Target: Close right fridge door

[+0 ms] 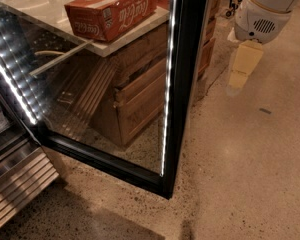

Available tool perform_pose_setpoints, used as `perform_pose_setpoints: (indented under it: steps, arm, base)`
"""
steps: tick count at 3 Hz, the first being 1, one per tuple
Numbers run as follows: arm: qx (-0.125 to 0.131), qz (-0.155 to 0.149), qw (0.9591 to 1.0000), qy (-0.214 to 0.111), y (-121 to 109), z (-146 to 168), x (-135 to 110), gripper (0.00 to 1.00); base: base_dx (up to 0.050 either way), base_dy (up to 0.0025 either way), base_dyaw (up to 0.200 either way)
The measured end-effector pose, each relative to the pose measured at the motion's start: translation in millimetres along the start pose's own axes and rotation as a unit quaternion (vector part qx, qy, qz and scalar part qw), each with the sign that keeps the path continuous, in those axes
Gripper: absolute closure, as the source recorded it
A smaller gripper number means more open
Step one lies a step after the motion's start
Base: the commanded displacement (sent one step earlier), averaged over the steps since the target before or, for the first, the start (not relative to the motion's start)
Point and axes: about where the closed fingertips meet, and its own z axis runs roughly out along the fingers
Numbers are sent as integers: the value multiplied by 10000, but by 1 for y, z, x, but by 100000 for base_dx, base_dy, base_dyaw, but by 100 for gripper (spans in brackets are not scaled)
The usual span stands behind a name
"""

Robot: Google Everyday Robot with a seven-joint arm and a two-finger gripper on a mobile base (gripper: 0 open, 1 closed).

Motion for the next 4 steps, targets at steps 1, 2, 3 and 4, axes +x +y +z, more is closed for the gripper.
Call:
perform_pose_setpoints:
  steps: [1, 2, 3, 4]
  arm:
    - [0, 0, 10000, 0, 0, 0, 0, 0]
    - [54, -4, 9999, -108, -5, 2, -2, 17]
    - [87, -86, 9997, -217, -3, 8, -1, 40]
    - [119, -190, 9993, -283, -1, 12, 0, 63]
  base:
    - [0, 0, 0]
    - [0, 0, 0]
    - [0, 0, 0]
    - [0, 0, 0]
